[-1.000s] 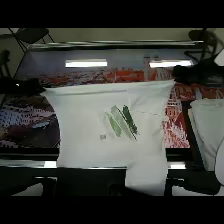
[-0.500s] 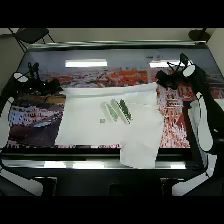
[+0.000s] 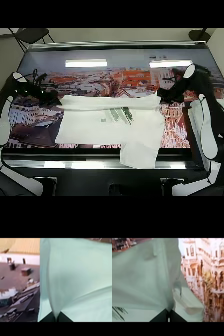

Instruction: Fold the shirts.

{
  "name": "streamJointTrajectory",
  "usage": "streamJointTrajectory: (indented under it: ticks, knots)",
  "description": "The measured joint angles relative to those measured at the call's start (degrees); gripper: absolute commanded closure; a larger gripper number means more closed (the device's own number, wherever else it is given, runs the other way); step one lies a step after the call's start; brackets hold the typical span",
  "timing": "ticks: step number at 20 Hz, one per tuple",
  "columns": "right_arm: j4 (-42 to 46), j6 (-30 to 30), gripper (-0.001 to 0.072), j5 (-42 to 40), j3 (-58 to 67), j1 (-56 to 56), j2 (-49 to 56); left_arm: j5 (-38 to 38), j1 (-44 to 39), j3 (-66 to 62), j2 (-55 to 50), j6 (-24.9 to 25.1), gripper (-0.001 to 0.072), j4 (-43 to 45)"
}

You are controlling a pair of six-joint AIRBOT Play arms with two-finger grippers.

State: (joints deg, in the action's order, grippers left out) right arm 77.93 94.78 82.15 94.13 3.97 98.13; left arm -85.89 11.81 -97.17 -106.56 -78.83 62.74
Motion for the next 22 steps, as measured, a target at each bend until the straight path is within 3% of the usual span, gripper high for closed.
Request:
streamJointTrajectory:
  ticks: [6,7,8,9,11,16,20,21,22]
  knots:
    - [0.11,2.86,0.0663,1.25,-7.87,-2.80,-0.22,-4.15,0.35,4.28,-0.22,0.90,0.0664,1.81]
    - [0.04,3.30,0.0575,1.25,-8.72,-2.99,-0.20,-4.33,0.39,4.52,-0.24,1.11,0.0550,1.88]
    - [-0.11,3.85,0.0341,1.07,-9.38,-3.15,-0.22,-4.61,0.42,4.66,-0.24,1.31,0.0351,1.95]
    - [-0.20,4.28,0.0253,0.72,-9.81,-3.26,-0.31,-4.90,0.48,4.76,-0.22,1.31,0.0299,1.99]
    - [0.07,4.35,0.0182,0.46,-9.81,-3.32,-1.22,-5.86,0.87,4.90,0.22,1.38,0.0303,2.12]
    - [2.78,-0.55,0.0207,7.28,-9.46,1.81,-6.08,-8.41,4.68,6.91,4.79,0.79,0.0301,2.25]
    - [2.99,-1.38,0.0207,8.79,-18.16,7.76,-13.07,-7.08,8.00,20.37,13.05,1.38,0.0294,4.42]
    - [2.82,-1.49,0.0207,7.82,-21.35,8.33,-14.88,-5.88,8.63,25.38,15.61,1.75,0.0283,4.61]
    - [2.23,-1.62,0.0207,6.71,-24.46,8.72,-16.68,-4.24,8.98,29.97,17.66,2.14,0.0216,5.07]
